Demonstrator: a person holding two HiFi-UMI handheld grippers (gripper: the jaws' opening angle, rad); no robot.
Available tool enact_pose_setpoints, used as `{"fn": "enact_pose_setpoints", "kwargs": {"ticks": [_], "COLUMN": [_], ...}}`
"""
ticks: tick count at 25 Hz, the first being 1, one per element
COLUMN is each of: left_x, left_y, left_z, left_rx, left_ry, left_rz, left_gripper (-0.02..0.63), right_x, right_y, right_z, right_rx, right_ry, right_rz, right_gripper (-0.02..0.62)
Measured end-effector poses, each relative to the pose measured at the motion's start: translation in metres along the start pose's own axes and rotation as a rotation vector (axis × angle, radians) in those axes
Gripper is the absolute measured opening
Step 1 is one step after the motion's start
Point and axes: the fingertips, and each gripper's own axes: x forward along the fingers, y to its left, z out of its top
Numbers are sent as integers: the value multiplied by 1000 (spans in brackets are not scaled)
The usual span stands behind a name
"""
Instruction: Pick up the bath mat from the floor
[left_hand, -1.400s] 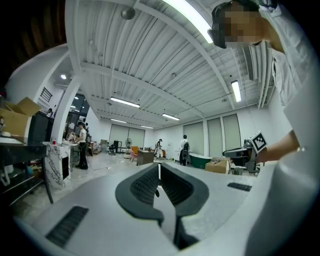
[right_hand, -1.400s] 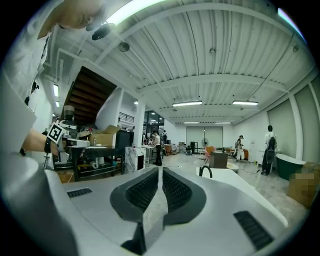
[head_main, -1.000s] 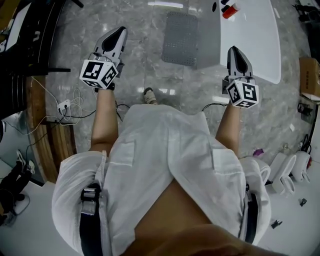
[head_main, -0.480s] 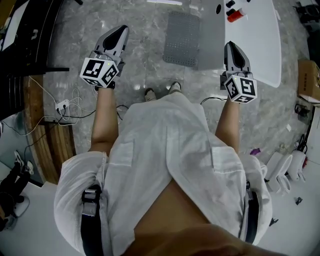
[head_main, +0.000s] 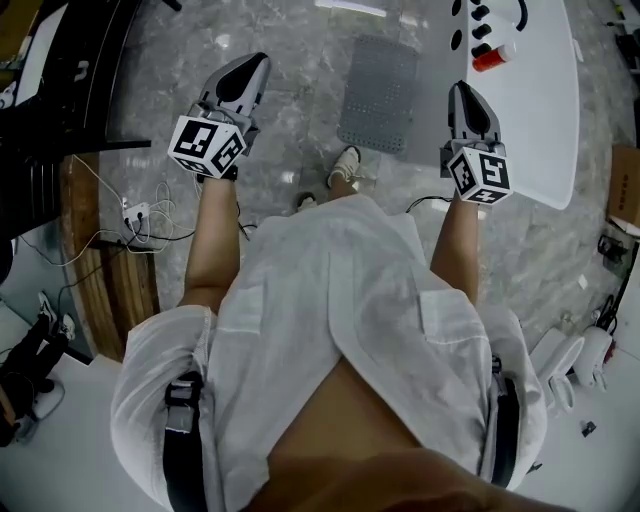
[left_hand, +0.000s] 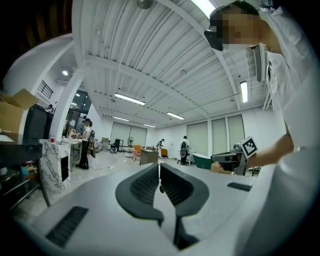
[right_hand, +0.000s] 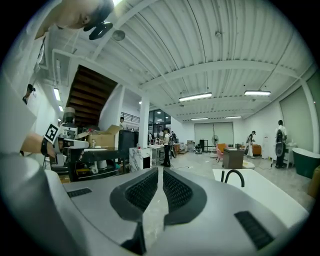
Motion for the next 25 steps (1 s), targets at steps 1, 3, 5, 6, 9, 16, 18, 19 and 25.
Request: {"fn": "enact_pose_setpoints", "kwargs": {"ticks": [1,3,5,6,9,16,18,19,25], "left_x": [13,43,76,92,139,233,258,270,346], "left_y": [5,19,29,32,30,8,2,0,15], "left_z": [1,5,7,6,4,17,19,20,12], "left_rx": [5,13,5,0,8,33,39,40,35], "left_ry": [4,14,18,21,42,41,44,45,75], "left_rz": [-7,-28,-43,-51,-91,-252,-313,-340,-493], "left_gripper": [17,17,17,17,17,17,17,17,17], "right_x": [12,34,51,58,71,66,61,60,77], "right_y": [-8,-26,-48,-61,-94,-145,-154,-159,-180], "right_z": [1,1,-1,-2,-4,-6,-10,-11,-13], "right_rx": [5,19,26,27,16,40,53,60,103], "right_ry": [-4,-12,-5,0,11,6,15,18,19], "right_rz": [-2,-16,-33,-40,-63,-168,-211,-232,-367], "right_gripper": [34,34,34,34,34,34,34,34,34]}}
